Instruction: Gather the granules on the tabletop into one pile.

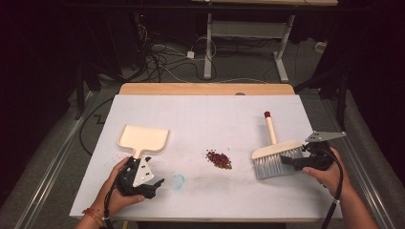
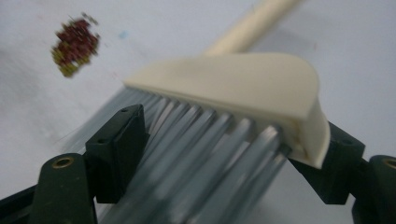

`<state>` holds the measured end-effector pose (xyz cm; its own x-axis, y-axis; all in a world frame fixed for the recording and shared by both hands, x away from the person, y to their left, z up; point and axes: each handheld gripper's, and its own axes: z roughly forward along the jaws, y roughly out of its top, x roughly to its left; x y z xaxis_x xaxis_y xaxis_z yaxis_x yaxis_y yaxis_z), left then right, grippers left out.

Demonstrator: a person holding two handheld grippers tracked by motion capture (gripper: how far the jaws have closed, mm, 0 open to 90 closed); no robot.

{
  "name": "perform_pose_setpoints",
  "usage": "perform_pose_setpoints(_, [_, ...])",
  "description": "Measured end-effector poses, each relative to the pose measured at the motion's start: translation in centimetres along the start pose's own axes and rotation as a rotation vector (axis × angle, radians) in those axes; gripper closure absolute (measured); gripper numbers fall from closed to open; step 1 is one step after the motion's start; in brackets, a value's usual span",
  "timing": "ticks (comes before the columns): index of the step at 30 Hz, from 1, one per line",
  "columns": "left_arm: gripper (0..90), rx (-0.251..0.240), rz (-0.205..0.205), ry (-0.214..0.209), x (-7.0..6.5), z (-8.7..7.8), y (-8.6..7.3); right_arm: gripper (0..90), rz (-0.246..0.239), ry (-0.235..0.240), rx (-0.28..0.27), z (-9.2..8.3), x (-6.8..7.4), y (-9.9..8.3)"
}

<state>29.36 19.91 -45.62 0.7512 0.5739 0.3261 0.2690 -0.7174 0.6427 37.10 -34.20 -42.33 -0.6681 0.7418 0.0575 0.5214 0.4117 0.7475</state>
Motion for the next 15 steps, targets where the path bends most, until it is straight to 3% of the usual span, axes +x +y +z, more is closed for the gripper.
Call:
perform_pose_setpoints(3, [16.8, 0.003, 0.002, -0.002, 0.0, 0.1, 0.0, 18.9, -0.048, -0.014, -0.055, -0.9, 1.1, 0.8])
perform_pose_setpoints(6, [16.8, 0.007, 0.004, -0.003, 0.0, 0.1, 0.1, 20.8, -0.104, -0.087, -0.074, -1.6, 2.1, 1.4])
perform_pose_setpoints(7, [16.8, 0.004, -0.001, -0.004, -0.1, 0.2, 0.1, 21.3, -0.120, -0.136, -0.096, -1.9, 2.3, 1.6])
perform_pose_setpoints(8, [16.8, 0.003, -0.001, -0.004, -0.1, 0.2, 0.1, 22.4, -0.126, -0.172, -0.124, -2.3, 2.4, 1.9])
perform_pose_setpoints(10, [16.8, 0.002, 0.000, -0.003, -0.1, 0.2, 0.1, 22.1, -0.118, -0.201, -0.145, -2.8, 2.4, 2.4])
perform_pose_setpoints(15, [16.8, 0.002, 0.003, 0.000, -0.1, 0.0, 0.0, 23.5, -0.134, -0.222, -0.151, -2.4, 2.6, 2.5])
